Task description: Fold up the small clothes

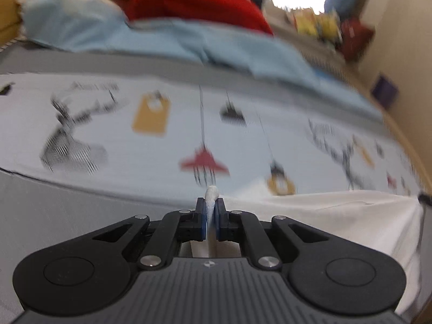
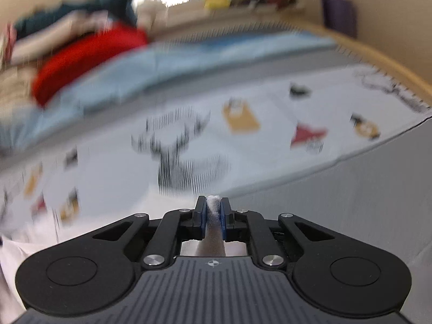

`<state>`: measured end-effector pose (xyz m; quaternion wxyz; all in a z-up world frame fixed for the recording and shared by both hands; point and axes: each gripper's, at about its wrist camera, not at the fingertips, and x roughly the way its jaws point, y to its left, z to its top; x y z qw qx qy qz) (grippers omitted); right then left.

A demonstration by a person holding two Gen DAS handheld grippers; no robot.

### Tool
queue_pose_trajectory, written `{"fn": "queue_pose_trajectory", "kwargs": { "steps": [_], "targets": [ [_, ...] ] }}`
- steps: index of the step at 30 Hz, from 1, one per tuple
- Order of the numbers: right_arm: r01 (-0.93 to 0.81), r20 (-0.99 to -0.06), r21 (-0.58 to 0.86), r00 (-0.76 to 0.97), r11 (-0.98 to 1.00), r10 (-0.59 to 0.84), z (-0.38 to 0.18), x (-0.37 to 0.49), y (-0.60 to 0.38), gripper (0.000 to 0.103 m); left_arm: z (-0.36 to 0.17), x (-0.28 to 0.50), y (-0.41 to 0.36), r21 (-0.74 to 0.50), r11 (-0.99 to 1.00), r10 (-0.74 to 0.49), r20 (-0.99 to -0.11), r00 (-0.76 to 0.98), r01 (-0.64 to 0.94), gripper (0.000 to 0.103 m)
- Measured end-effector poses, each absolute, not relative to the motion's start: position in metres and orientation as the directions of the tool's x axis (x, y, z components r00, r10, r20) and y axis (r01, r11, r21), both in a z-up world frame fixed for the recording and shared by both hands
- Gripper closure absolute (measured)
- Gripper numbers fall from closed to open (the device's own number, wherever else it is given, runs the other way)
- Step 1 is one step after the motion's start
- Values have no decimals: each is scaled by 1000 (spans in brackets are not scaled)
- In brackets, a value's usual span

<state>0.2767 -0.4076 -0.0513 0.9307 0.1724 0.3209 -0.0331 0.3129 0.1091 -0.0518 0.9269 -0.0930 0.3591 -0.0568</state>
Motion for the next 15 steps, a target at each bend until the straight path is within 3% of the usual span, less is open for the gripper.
{"fn": "queue_pose_trajectory", "kwargs": {
  "steps": [1, 8, 11, 13, 15],
  "targets": [
    [200, -565, 333, 825, 922, 26, -45, 277, -414, 93, -50, 313, 110, -220, 975, -168, -641, 749, 31, 97],
    [244, -528, 319, 848, 916, -42, -43, 295, -406, 93, -45, 321, 97, -161, 987, -117, -584, 803, 26, 97],
    [254, -525, 334, 850, 908, -44, -44, 301, -406, 92, -45, 329, 103, -201, 980, -109, -583, 805, -13, 89],
    [282, -549, 330, 834, 901, -59, -48, 308, -406, 86, -46, 333, 113, -225, 973, -93, -594, 799, -54, 89],
    [361, -592, 286, 795, 888, -132, -53, 312, -406, 74, -47, 333, 124, -294, 954, -136, -608, 782, -62, 89]
  ]
}}
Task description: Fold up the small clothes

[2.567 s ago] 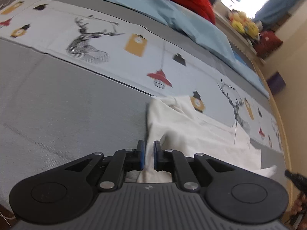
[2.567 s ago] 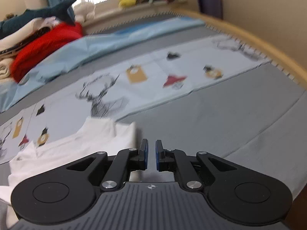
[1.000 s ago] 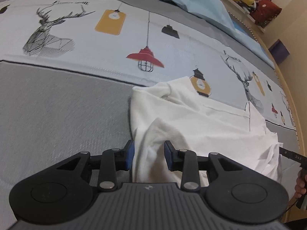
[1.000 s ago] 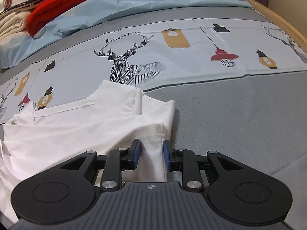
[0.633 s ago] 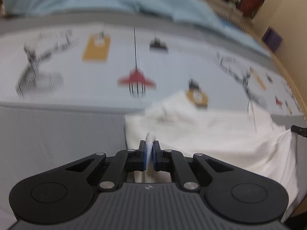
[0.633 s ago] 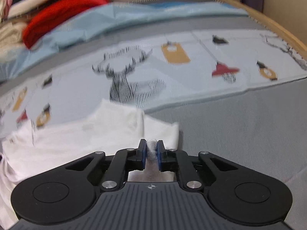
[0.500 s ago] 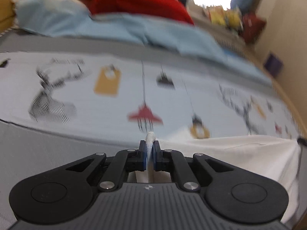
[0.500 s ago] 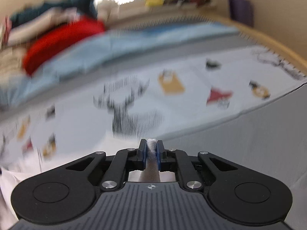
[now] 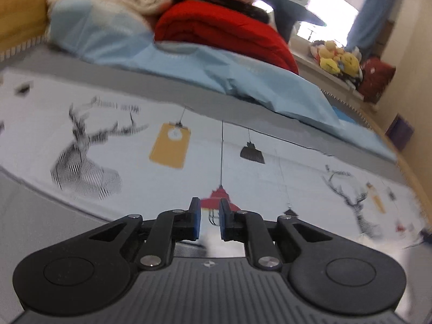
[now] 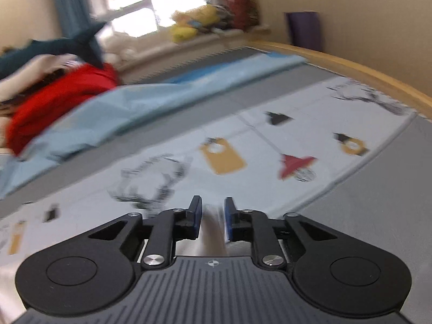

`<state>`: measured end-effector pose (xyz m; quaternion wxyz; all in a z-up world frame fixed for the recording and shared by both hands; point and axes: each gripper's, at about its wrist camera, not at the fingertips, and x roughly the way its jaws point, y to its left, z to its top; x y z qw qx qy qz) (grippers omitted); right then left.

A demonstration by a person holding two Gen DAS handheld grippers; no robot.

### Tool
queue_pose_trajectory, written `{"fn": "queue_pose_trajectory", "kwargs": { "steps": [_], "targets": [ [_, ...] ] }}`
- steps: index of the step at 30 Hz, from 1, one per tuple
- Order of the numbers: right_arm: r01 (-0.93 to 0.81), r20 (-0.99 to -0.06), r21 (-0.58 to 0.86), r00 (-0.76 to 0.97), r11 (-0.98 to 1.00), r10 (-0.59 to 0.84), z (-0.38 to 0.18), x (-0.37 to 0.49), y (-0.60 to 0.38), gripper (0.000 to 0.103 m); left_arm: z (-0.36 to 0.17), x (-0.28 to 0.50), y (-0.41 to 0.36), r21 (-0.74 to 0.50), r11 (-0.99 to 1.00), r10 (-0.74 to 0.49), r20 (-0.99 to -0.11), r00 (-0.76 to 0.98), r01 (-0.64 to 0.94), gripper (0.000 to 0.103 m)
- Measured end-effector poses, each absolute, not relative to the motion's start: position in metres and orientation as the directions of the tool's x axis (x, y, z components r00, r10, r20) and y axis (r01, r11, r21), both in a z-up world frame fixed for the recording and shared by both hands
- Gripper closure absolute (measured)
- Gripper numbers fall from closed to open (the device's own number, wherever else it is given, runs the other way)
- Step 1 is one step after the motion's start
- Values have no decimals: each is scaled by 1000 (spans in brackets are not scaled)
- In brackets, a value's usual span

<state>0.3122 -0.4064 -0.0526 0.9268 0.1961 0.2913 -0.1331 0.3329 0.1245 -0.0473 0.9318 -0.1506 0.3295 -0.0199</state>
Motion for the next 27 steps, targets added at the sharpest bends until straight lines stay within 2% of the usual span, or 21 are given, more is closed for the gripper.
{"fn": "queue_pose_trajectory", "kwargs": {
  "steps": [3, 9, 10, 12, 13, 14, 17, 21, 24, 27],
  "targets": [
    [370, -624, 335, 776, 867, -90, -60, 310, -416, 72, -52, 331, 131, -366, 930, -247, -628, 738, -1, 89],
    [232, -719, 347, 688, 909, 98, -79, 303, -410, 73, -72, 323, 109, -348, 920, -385, -715, 584, 180, 88],
    [210, -753, 320, 648, 924, 114, -85, 303, -406, 73, -83, 323, 103, -320, 929, -370, -768, 522, 187, 86],
    [197, -835, 197, 547, 960, 58, -102, 303, -396, 75, -111, 321, 93, -182, 968, -238, -888, 393, 175, 86],
    [203, -860, 133, 509, 970, 11, -109, 303, -395, 71, -117, 319, 93, -135, 977, -189, -909, 370, 168, 74],
    [214, -864, 113, 504, 970, -11, -111, 300, -398, 65, -115, 316, 96, -133, 979, -183, -905, 384, 153, 73],
    [270, -834, 209, 550, 940, 27, -97, 288, -413, 66, -100, 309, 109, -202, 973, -229, -884, 408, 111, 73],
    [251, -817, 287, 568, 925, 100, -84, 271, -425, 66, -95, 292, 112, -221, 966, -256, -894, 367, 135, 71],
    [225, -830, 384, 508, 896, 228, -88, 260, -432, 66, -101, 279, 112, -245, 957, -282, -917, 283, 158, 70],
    [211, -863, 388, 426, 897, 273, -98, 244, -431, 66, -106, 265, 111, -233, 955, -273, -933, 234, 186, 70]
  ]
}}
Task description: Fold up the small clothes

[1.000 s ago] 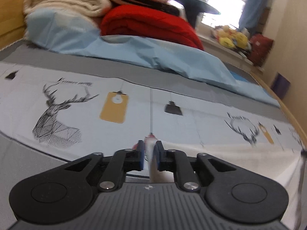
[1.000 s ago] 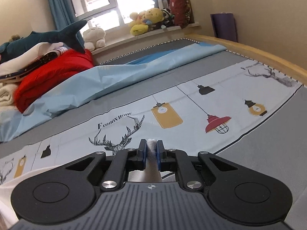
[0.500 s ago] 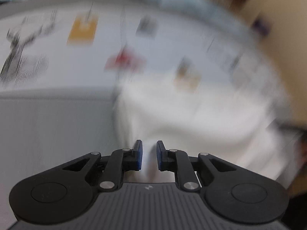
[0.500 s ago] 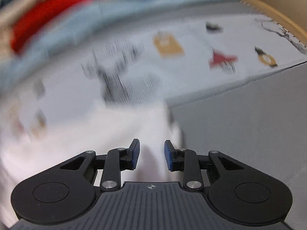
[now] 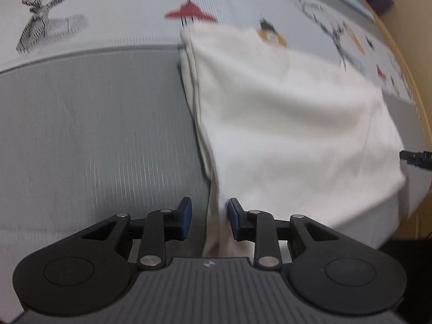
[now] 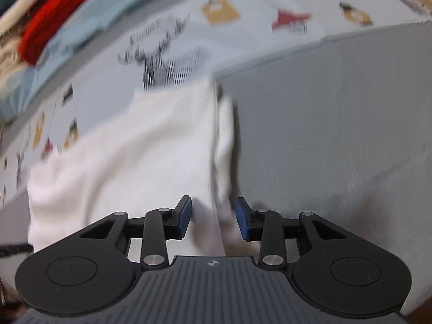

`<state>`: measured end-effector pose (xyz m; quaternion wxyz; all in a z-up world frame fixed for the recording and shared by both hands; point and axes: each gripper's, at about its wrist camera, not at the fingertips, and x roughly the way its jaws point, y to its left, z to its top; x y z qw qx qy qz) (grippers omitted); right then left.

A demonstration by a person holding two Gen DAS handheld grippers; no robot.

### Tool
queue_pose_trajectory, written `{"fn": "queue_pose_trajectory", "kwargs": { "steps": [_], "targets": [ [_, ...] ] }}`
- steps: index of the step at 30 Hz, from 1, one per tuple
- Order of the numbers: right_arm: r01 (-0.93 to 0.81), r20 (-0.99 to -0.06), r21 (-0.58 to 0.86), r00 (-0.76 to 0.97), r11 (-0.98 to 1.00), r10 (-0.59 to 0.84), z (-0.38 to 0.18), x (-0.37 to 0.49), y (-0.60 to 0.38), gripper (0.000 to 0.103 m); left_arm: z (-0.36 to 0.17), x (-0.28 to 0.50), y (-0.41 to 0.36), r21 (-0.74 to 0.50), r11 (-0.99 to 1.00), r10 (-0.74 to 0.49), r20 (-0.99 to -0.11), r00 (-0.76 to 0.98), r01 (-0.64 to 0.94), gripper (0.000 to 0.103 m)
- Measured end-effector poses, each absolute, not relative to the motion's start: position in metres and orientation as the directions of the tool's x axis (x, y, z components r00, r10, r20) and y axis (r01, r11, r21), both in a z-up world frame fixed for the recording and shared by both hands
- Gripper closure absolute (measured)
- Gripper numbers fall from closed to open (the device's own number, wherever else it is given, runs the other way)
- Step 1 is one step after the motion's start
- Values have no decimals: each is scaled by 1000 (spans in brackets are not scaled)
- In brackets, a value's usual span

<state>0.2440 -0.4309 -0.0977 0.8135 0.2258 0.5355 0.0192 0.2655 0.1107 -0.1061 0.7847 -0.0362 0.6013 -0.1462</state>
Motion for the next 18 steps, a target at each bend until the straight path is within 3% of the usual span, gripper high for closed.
{"fn": "queue_pose_trajectory", "kwargs": {
  "steps": [2, 5, 6, 8, 13, 15, 18],
  "targets": [
    [156, -881, 356, 385, 921, 276, -101, 235, -424, 66, -111, 256, 110, -234, 951, -276, -937, 212, 202, 71],
    [88, -906, 300, 338, 950, 255, -105, 222, -414, 67, -110, 243, 109, -221, 949, -267, -942, 203, 225, 95],
    [71, -913, 286, 323, 956, 249, -106, 219, -412, 77, -108, 240, 107, -225, 946, -274, -940, 203, 234, 99],
    [44, -923, 251, 310, 967, 225, -106, 212, -405, 98, -98, 234, 104, -217, 942, -277, -934, 227, 256, 99],
    [81, -849, 340, 455, 937, 269, -73, 200, -421, 99, -74, 220, 110, -273, 929, -337, -902, 271, 248, 100],
    [111, -839, 370, 466, 923, 280, -70, 196, -430, 99, -84, 218, 105, -220, 942, -278, -935, 221, 253, 100],
    [91, -915, 262, 338, 961, 218, -89, 194, -420, 99, -105, 209, 88, -74, 942, -127, -982, 143, 327, 103]
  ]
}}
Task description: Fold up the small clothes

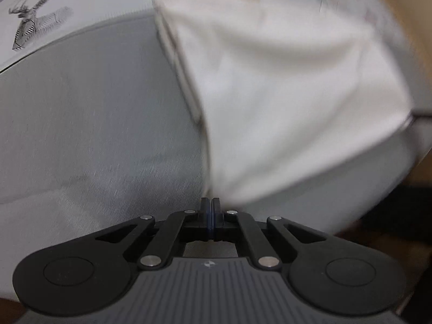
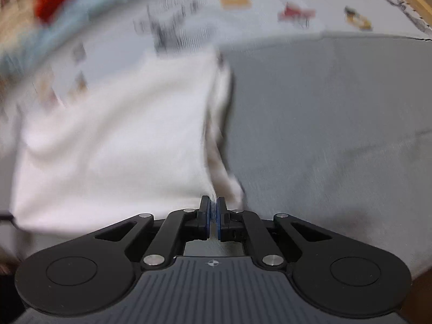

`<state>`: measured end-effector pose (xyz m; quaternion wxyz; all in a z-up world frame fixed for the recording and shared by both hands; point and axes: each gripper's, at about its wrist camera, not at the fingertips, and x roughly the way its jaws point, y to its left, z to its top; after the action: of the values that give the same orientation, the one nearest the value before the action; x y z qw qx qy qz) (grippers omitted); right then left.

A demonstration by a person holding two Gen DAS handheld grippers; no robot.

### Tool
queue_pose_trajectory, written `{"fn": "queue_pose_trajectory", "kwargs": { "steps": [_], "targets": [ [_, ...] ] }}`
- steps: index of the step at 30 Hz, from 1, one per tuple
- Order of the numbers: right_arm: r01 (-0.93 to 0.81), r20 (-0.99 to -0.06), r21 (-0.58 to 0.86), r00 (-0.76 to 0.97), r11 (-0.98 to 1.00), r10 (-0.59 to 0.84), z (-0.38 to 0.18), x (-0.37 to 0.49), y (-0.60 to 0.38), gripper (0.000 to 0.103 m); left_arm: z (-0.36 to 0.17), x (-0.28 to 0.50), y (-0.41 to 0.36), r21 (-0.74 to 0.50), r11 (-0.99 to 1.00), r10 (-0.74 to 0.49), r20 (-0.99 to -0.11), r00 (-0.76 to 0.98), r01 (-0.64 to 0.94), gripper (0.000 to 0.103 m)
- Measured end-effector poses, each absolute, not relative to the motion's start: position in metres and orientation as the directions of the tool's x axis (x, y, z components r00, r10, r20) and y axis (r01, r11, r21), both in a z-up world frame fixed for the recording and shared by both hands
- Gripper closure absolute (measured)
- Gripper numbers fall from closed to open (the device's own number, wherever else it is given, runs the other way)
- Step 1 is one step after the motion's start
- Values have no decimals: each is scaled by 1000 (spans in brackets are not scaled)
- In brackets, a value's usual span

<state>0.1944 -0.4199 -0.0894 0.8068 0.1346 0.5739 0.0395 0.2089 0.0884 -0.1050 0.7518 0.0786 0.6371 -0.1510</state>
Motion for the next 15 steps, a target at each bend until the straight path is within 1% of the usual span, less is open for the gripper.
{"fn": "queue_pose_trajectory", "kwargs": {
  "steps": [1, 3, 6, 7, 8, 9, 10, 12, 13, 15],
  "targets": [
    [43, -939, 199, 295, 979, 178, -97, 193, -411, 99, -107, 208, 88, -49, 943, -100, -985, 141, 330, 103],
    [37, -942, 186, 292, 982, 167, -97, 192, -409, 99, -101, 210, 91, -41, 952, -96, -981, 170, 302, 103],
    [59, -941, 189, 295, 980, 164, -93, 190, -410, 98, -79, 214, 95, -123, 954, -196, -946, 257, 275, 102],
    [82, -943, 151, 310, 985, 119, -90, 192, -413, 98, -74, 214, 95, -149, 949, -227, -934, 278, 276, 102],
    [82, -943, 151, 310, 985, 119, -90, 192, -413, 98, -70, 214, 92, -166, 944, -250, -924, 289, 284, 102],
    [98, -938, 127, 336, 987, 87, -86, 191, -415, 96, -69, 214, 87, -176, 939, -265, -919, 293, 297, 102],
    [107, -923, 133, 376, 985, 84, -81, 191, -418, 95, -69, 213, 80, -180, 932, -275, -917, 290, 314, 102],
    [106, -883, 204, 449, 973, 136, -71, 191, -421, 94, -74, 215, 70, -168, 923, -270, -924, 272, 347, 102],
    [75, -853, 257, 486, 964, 189, -67, 191, -419, 94, -80, 217, 66, -150, 923, -251, -933, 257, 355, 102],
    [52, -853, 253, 483, 966, 197, -68, 192, -415, 94, -94, 220, 59, -106, 930, -192, -957, 219, 353, 102]
  ]
}}
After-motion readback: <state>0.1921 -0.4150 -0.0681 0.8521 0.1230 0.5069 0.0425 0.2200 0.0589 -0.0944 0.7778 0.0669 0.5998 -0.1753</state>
